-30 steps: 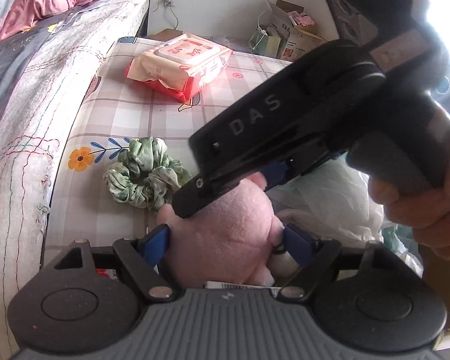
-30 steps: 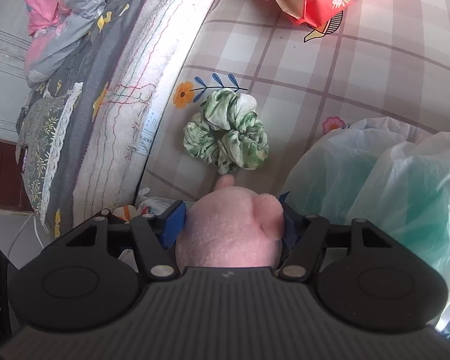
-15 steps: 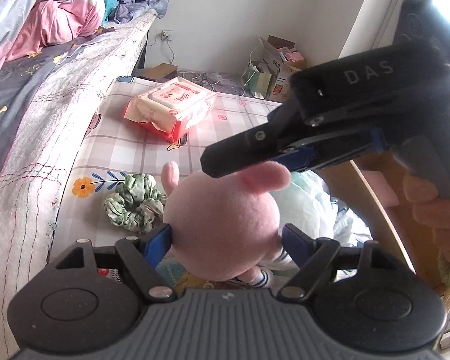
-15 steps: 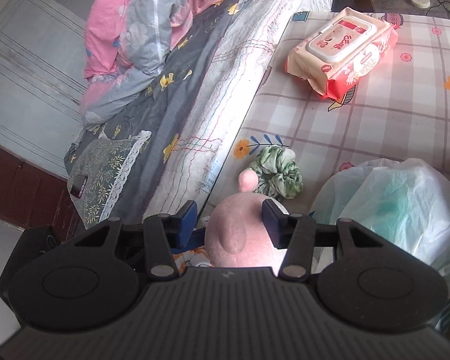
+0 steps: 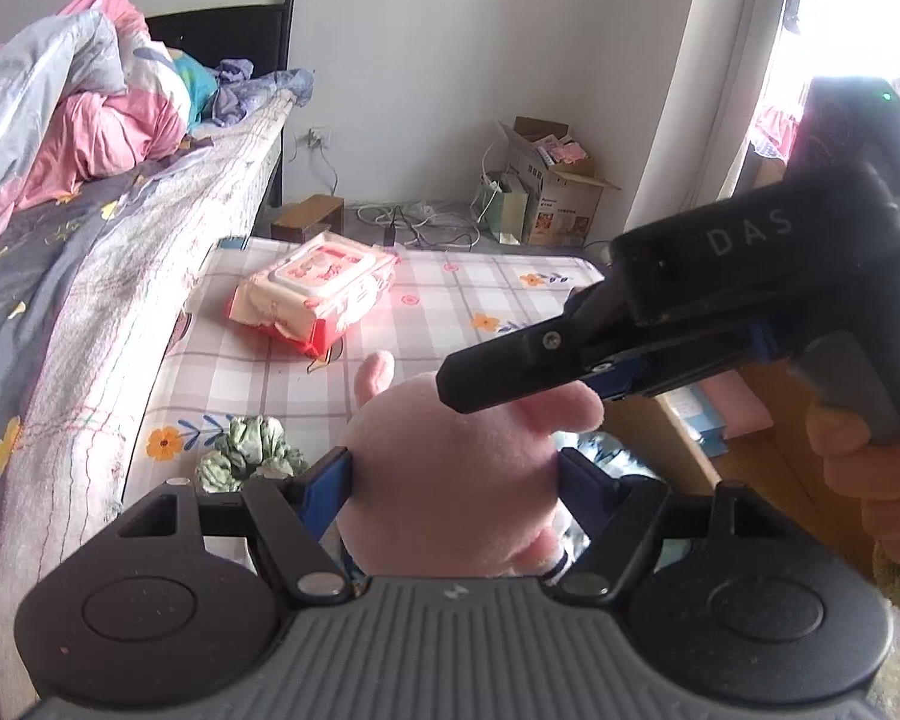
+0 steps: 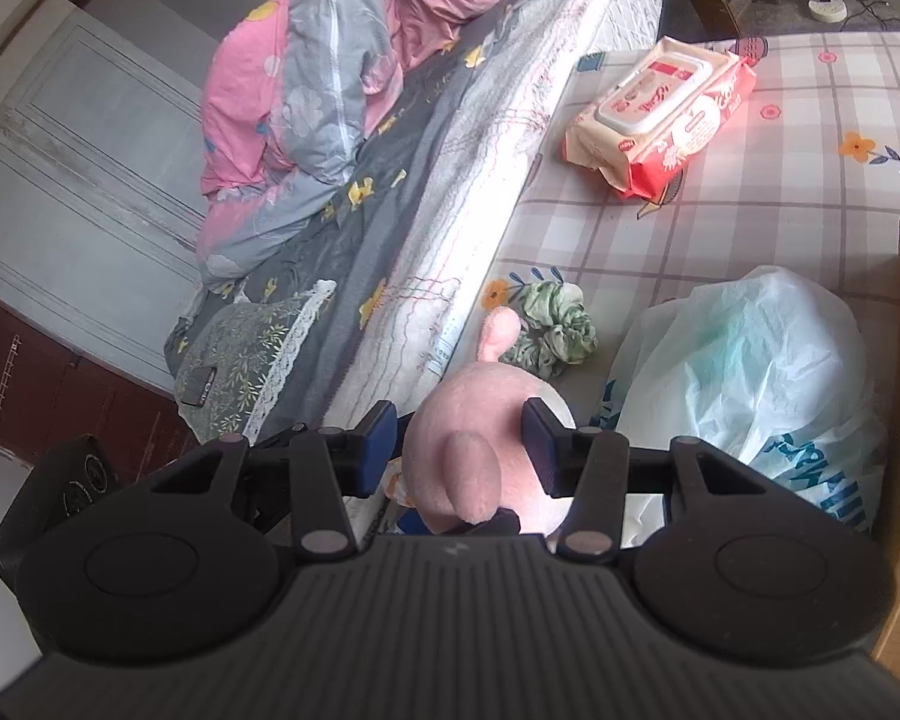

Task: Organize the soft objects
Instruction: 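Close the right gripper on the pink plush toy and lift it, then carry the plush toy in the right gripper over the cardboard box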

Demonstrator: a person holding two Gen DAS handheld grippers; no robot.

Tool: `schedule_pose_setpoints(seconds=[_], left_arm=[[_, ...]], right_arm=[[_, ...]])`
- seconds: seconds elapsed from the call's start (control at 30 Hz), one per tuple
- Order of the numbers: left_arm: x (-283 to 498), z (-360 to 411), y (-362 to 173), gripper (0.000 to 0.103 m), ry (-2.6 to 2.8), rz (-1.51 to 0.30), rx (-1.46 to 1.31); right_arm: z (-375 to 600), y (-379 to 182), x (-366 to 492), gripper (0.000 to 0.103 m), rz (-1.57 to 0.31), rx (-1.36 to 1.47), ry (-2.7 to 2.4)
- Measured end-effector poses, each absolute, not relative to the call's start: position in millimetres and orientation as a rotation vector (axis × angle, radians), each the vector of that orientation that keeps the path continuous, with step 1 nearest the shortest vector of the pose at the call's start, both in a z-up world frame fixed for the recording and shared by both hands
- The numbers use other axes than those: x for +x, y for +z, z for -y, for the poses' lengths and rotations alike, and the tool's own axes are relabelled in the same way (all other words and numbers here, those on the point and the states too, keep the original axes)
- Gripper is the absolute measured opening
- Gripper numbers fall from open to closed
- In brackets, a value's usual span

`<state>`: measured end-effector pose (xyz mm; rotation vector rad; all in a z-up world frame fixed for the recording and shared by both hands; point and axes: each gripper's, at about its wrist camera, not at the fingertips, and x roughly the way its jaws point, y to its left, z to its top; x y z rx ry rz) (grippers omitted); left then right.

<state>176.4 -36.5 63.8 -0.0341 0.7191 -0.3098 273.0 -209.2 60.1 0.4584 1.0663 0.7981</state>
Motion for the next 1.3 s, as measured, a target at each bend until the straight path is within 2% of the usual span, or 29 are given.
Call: schedule_pose_setpoints(seconds=[0.3, 0.5, 0.7, 0.8, 0.87, 1.0, 1.17, 1.3], left_arm=[[177, 123, 122, 0.075, -0.443, -0.57, 0.058], [186, 198, 118, 0.075, -0.569, -0.551, 0.088], [198, 259, 90, 0.074, -0.721, -0.594, 0.059], [202, 279, 63, 0.073, -0.767, -0.671, 0.064], [208, 287, 43, 0.066, -0.787, -0.737, 0.07], [220, 295, 7, 0.066, -0.742, -0.842, 0.127], [221, 269, 13, 0.067, -0.703, -0.831, 0.131], [216, 247, 27, 0.069, -0.658, -0.795, 0.129]], right_arm=[[306, 111, 246, 0.047, -0.905, 0.558, 0.736], [397, 108, 225, 0.047, -0.846, 0.666, 0.595], [473, 103, 198, 0.047, -0.809, 0.647, 0.418], [495, 90, 190, 0.047, -0.831, 0.614, 0.337], [503, 75, 187, 0.047, -0.855, 0.596, 0.301], [503, 28, 194, 0.047, -0.934, 0.597, 0.268], [489, -23, 208, 0.047, -1.035, 0.695, 0.277], [487, -26, 212, 0.047, -1.022, 0.739, 0.313]])
